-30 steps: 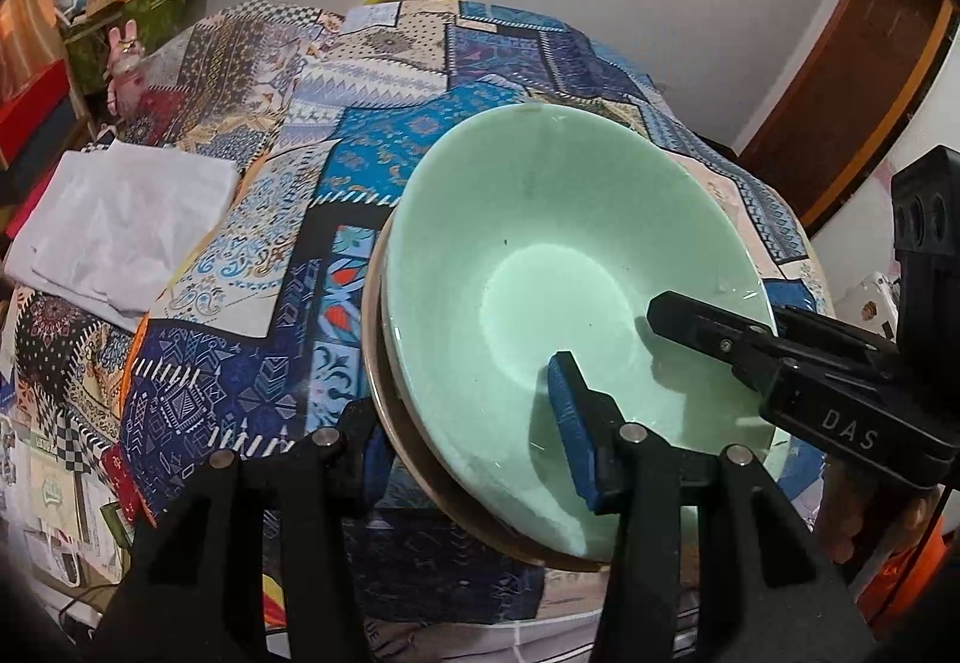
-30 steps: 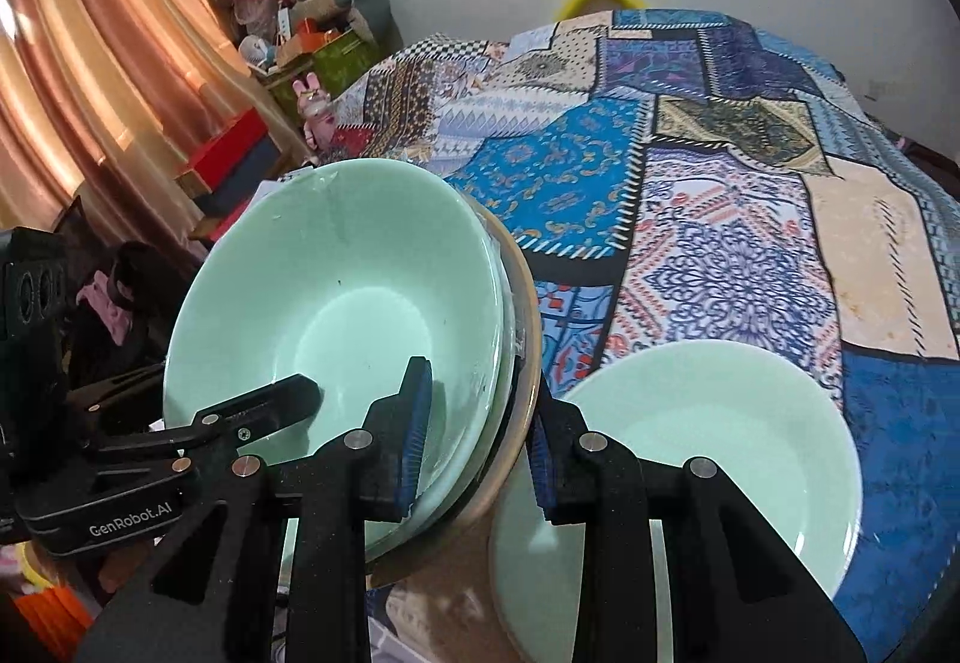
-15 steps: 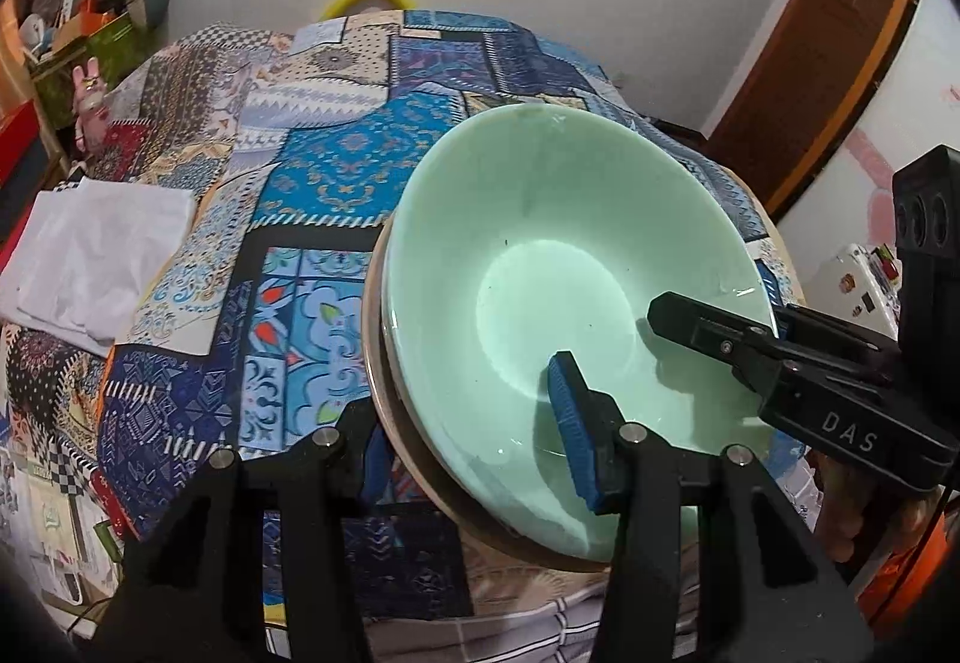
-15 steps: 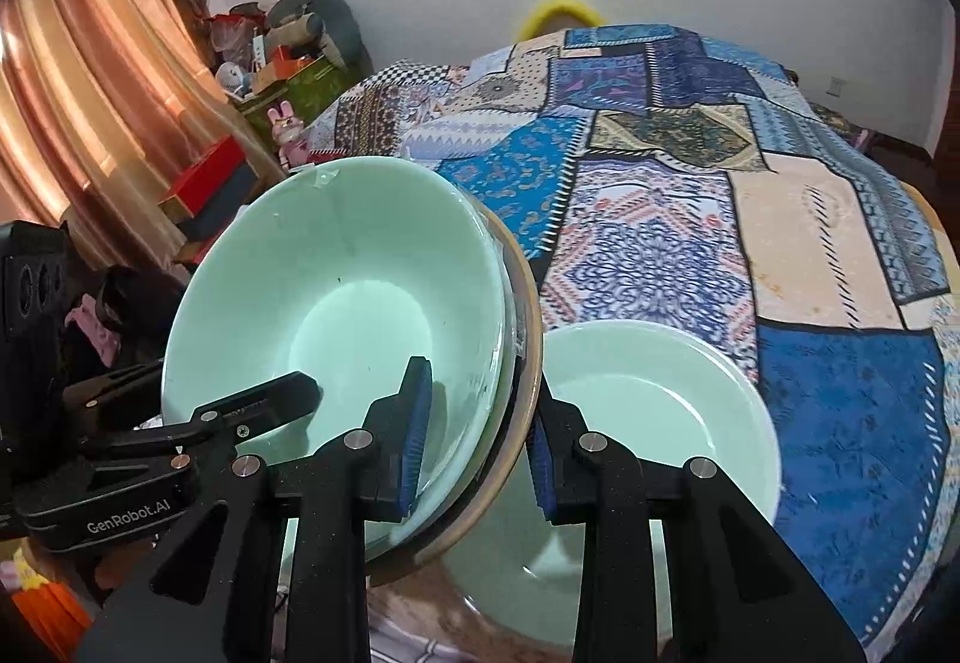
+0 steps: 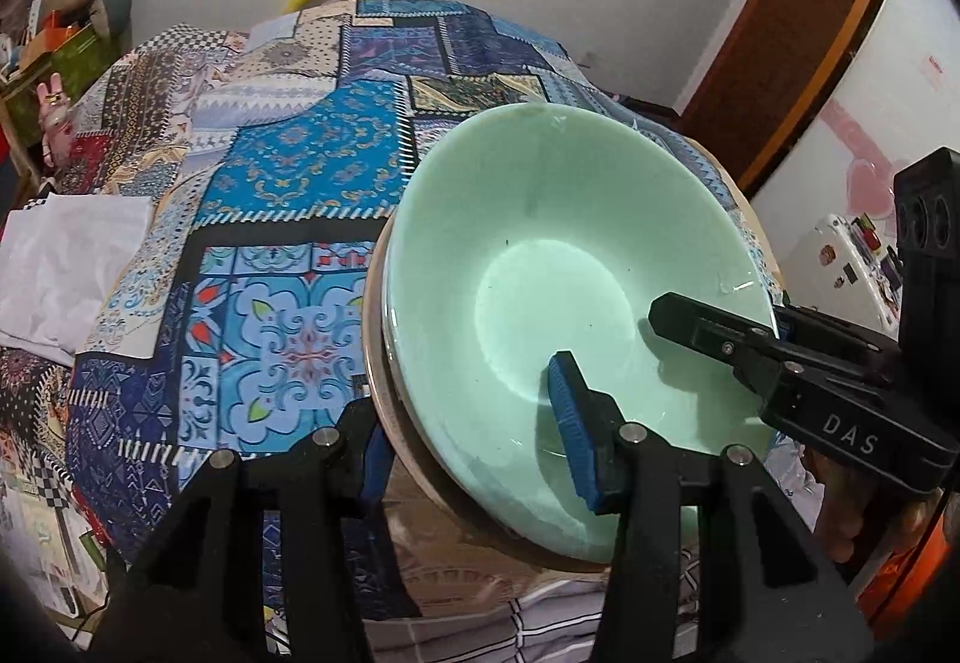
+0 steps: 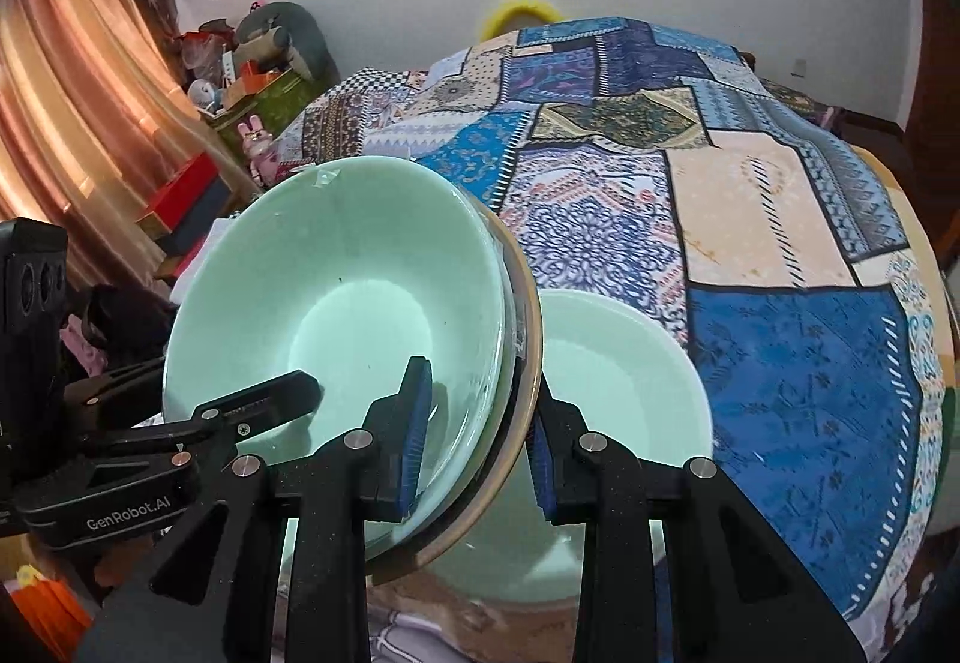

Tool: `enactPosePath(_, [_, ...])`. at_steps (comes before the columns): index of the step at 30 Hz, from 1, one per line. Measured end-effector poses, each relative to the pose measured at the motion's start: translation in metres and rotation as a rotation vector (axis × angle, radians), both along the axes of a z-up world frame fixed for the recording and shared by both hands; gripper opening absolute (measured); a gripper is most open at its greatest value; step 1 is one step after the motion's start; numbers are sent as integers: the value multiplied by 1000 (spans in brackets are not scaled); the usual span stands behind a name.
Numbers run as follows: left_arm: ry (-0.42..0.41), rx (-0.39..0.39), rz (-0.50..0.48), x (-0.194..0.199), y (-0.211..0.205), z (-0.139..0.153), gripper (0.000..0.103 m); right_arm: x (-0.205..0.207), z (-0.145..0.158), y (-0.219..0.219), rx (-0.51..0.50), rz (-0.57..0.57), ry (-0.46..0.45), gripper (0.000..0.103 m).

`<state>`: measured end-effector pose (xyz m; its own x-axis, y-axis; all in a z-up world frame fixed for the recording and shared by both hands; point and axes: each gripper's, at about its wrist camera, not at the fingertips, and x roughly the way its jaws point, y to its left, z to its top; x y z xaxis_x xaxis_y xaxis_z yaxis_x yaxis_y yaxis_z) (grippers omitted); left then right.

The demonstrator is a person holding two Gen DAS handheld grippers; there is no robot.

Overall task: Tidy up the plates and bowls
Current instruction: 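Lower the stacked plates and bowls onto the quilt with both tools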

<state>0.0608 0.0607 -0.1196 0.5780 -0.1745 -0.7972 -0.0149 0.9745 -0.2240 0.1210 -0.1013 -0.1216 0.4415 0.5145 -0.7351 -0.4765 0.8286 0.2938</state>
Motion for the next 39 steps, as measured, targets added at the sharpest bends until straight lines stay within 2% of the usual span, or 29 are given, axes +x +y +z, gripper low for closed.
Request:
enactPosePath(26, [100, -7, -74, 30, -39, -34, 48, 8, -30, -39, -22, -71, 82, 27])
enactPosePath(33, [152, -17, -72, 40, -40, -50, 48, 17, -47, -42, -20, -77, 137, 27])
enactPosePath(39, [135, -14, -81, 41, -40, -53, 47, 17, -51, -45, -7, -76, 142, 28])
